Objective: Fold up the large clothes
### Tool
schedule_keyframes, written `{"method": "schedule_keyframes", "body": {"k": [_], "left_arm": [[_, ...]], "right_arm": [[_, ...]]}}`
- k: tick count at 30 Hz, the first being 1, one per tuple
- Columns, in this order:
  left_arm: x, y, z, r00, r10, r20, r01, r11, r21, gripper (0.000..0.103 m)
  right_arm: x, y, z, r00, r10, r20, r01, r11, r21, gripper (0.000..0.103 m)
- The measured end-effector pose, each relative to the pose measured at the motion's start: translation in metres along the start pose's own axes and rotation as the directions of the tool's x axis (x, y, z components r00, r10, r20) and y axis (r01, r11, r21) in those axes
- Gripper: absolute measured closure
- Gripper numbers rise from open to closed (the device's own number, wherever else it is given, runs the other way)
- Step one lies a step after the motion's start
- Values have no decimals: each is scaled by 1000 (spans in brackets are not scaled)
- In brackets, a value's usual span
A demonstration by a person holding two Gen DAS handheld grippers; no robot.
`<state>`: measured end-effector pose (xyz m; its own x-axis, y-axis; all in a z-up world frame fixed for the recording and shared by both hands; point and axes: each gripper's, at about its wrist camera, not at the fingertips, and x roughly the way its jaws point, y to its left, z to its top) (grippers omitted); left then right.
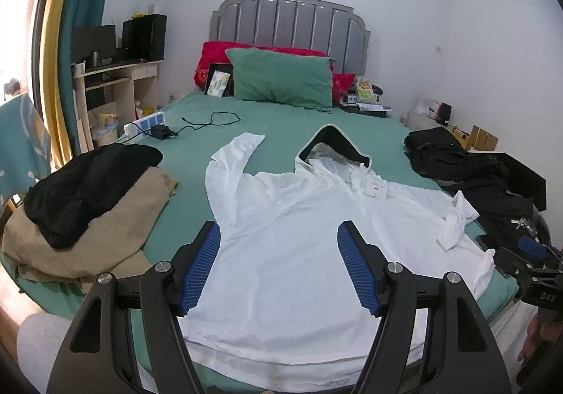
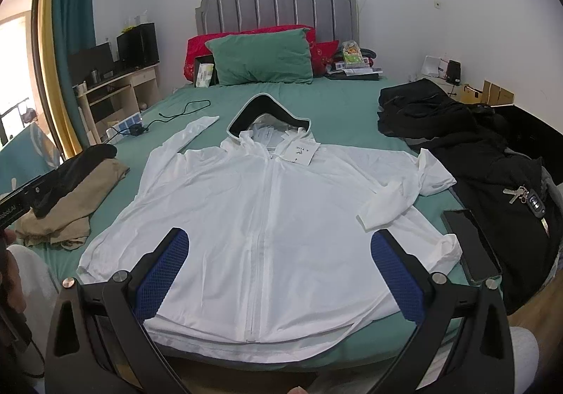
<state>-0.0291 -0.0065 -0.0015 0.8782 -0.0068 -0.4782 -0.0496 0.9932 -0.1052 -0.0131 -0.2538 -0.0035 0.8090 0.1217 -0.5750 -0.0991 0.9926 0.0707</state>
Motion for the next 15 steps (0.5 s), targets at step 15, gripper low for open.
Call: {"method": "schedule_keyframes", "body": {"k": [15], "left_arm": [[0,0,1,1000,30,-6,-30,1000,-2,31]], "right_arm": [[-2,1,-1,1000,5,3,-4,1000,-8,1]]}}
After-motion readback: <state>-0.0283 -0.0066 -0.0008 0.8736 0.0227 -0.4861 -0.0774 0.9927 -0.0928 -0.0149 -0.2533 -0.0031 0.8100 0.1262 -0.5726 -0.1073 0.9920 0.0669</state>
